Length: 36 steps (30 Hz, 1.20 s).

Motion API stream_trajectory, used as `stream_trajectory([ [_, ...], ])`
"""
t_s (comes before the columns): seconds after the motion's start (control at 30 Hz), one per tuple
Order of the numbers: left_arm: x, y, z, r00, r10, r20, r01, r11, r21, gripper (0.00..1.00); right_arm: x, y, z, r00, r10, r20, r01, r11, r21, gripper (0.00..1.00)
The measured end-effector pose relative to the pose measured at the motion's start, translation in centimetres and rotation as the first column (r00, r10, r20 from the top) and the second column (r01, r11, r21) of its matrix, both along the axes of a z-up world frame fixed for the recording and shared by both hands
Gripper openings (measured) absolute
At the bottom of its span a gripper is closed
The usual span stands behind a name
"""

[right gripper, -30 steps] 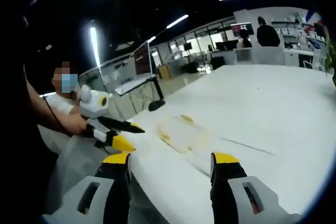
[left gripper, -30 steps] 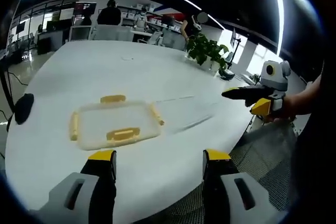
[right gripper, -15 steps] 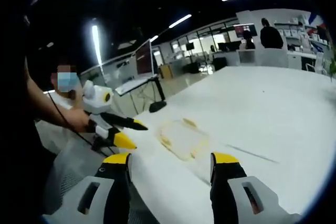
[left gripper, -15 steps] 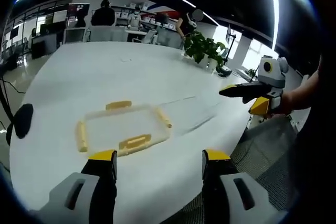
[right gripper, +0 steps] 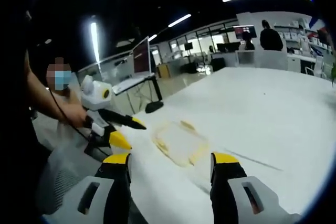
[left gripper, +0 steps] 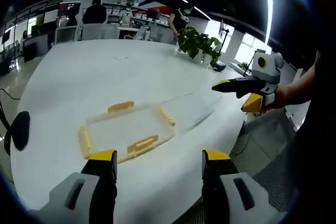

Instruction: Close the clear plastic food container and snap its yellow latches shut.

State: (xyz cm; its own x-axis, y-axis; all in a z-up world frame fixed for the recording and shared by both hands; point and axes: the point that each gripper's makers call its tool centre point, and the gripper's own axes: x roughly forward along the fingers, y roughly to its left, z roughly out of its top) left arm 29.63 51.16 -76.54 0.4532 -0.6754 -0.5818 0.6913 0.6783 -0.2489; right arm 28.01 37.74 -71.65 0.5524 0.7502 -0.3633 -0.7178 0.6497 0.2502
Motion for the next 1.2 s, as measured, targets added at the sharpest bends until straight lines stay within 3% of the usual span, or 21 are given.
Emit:
stream_trajectory([
  [0.7,2.4,1.8,-0.6,0.993,-0.118,-0.01,0.119,0.992,0.033,0.64,2.8,1.1,-1.0,1.0,0.001,0.018,0.0,0.997,-0.073,0.6],
  [1.2,3.8,3.1,-1.5,0.974,-0.225,-0.024,0.226,0.972,0.066,0.65,4.0,2.7,-2.0,0.999,0.037,0.035,-0.031,0.988,-0.152,0.6],
])
